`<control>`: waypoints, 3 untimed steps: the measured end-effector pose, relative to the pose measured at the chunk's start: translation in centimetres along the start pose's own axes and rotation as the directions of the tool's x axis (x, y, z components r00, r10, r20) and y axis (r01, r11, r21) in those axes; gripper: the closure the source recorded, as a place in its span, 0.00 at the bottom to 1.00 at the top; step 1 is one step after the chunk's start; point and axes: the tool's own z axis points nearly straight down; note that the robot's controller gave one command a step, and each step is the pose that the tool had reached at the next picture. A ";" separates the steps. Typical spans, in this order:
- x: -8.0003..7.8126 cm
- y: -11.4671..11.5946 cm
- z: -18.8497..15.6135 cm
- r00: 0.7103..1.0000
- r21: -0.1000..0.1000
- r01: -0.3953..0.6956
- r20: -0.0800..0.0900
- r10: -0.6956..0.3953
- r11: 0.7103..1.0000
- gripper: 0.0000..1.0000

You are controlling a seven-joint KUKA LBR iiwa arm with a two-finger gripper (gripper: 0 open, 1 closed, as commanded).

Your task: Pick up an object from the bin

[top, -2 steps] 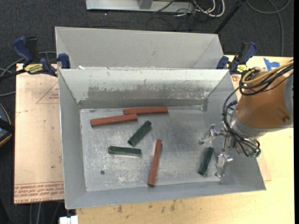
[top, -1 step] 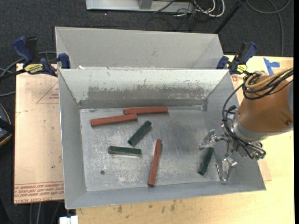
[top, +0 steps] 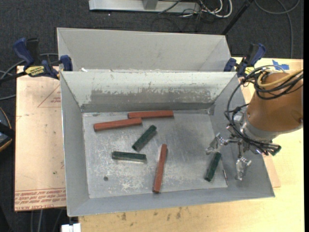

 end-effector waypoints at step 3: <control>-0.8 -0.3 5.3 0.942 0.001 0.336 0.011 -0.336 0.942 1.00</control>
Offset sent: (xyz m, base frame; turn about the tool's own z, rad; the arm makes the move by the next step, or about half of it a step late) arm 0.0040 -0.0045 -0.0559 -0.3435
